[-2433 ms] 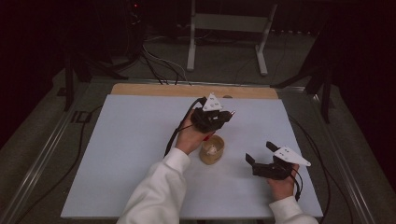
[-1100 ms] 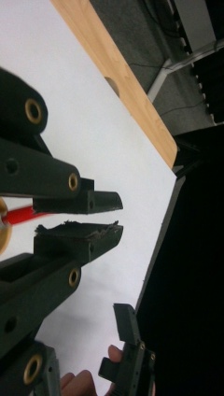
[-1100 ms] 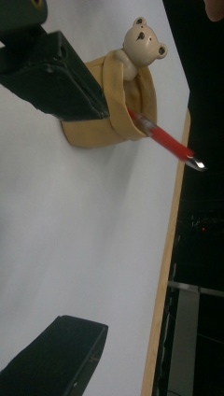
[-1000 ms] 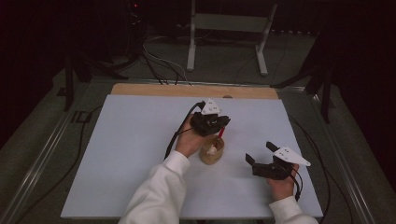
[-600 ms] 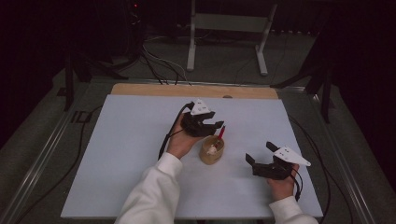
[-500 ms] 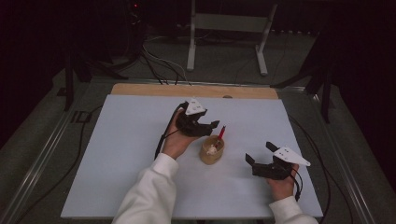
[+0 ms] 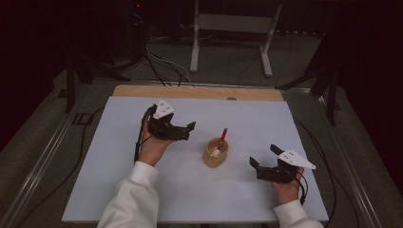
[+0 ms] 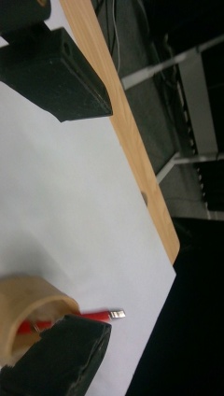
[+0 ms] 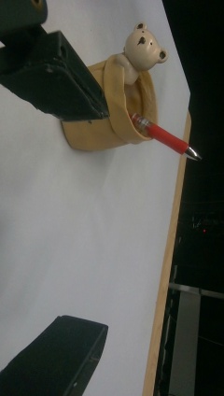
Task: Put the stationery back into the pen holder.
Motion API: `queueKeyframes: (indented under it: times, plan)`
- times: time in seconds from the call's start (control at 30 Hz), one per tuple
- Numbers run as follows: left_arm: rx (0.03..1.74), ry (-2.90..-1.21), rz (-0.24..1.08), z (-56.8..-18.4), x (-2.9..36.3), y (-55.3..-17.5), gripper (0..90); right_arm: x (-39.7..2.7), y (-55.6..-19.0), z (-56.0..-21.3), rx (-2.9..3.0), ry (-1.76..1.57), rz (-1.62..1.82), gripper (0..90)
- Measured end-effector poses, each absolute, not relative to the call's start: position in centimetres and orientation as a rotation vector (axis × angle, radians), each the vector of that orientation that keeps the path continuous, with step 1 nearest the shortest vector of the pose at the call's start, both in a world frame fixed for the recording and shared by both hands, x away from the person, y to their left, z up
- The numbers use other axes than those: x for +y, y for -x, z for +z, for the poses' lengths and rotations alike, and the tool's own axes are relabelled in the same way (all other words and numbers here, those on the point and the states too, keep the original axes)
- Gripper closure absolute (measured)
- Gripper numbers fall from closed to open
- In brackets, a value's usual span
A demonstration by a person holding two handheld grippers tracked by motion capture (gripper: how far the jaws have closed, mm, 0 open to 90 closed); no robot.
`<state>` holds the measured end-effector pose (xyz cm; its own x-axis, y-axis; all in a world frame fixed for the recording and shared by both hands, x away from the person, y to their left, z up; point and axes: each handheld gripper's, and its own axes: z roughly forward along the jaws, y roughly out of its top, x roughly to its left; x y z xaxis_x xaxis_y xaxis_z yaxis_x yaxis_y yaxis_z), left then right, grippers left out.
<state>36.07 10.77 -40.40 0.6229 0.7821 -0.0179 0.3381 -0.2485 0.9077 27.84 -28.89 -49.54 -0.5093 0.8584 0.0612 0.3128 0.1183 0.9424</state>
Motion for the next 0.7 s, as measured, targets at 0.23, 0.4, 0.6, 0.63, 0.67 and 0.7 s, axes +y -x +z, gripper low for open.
queueKeyframes:
  times: [0.23, 0.4, 0.6, 0.63, 0.67, 0.7]
  plan:
    - [0.979, -1.782, 0.62, -41.7, 15.8, -34.1, 0.2, -28.9, -27.8, -49.5, 1.89, -1.132, 1.397, 1.0]
    - [1.005, -1.766, 0.653, -42.8, 17.9, -32.8, 0.2, -28.9, -27.8, -49.5, 1.89, -1.132, 1.4, 1.0]
    - [1.064, -1.751, 0.697, -44.8, 20.9, -30.7, 0.2, -28.9, -27.7, -49.5, 1.891, -1.135, 1.402, 1.0]
    - [1.078, -1.742, 0.707, -45.5, 21.7, -29.9, 0.2, -28.8, -27.7, -49.5, 1.896, -1.132, 1.401, 1.0]
    - [1.086, -1.735, 0.705, -45.9, 22.0, -29.5, 0.2, -28.8, -27.7, -49.5, 1.896, -1.132, 1.401, 1.0]
    - [1.092, -1.731, 0.701, -46.2, 22.3, -29.2, 0.2, -28.8, -27.7, -49.5, 1.896, -1.133, 1.402, 1.0]
